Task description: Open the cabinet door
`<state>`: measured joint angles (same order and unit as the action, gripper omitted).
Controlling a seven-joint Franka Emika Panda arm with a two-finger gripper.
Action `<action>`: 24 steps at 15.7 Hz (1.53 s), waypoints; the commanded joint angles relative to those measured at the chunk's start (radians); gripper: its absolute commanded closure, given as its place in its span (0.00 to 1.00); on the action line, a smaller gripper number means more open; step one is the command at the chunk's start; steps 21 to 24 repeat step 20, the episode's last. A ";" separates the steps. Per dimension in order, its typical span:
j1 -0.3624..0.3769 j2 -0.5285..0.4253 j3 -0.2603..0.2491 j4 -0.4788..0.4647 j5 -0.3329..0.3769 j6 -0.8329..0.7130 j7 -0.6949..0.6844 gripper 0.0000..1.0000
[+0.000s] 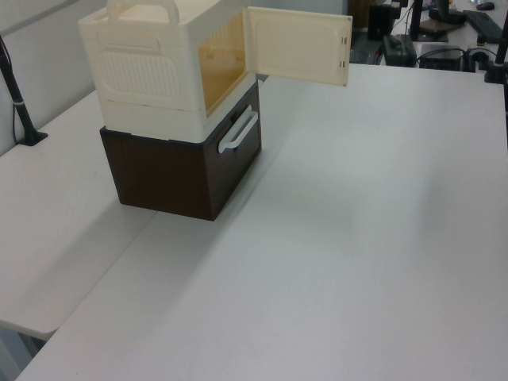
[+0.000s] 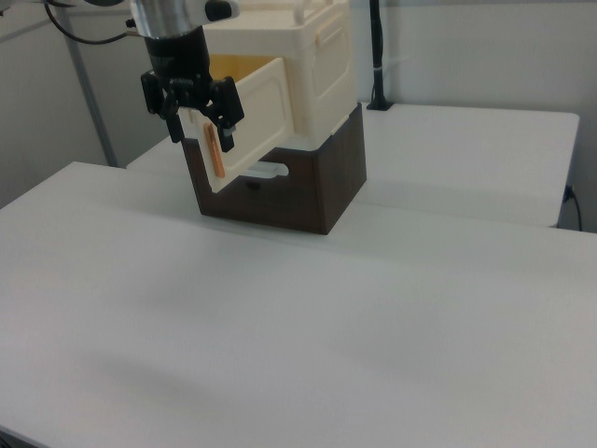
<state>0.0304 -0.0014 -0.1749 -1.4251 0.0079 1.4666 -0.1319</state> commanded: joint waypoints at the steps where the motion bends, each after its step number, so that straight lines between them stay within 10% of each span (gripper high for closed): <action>1: 0.008 -0.014 0.006 -0.008 0.000 -0.042 0.132 0.00; 24: 0.100 0.001 0.015 -0.043 -0.025 -0.057 0.204 0.00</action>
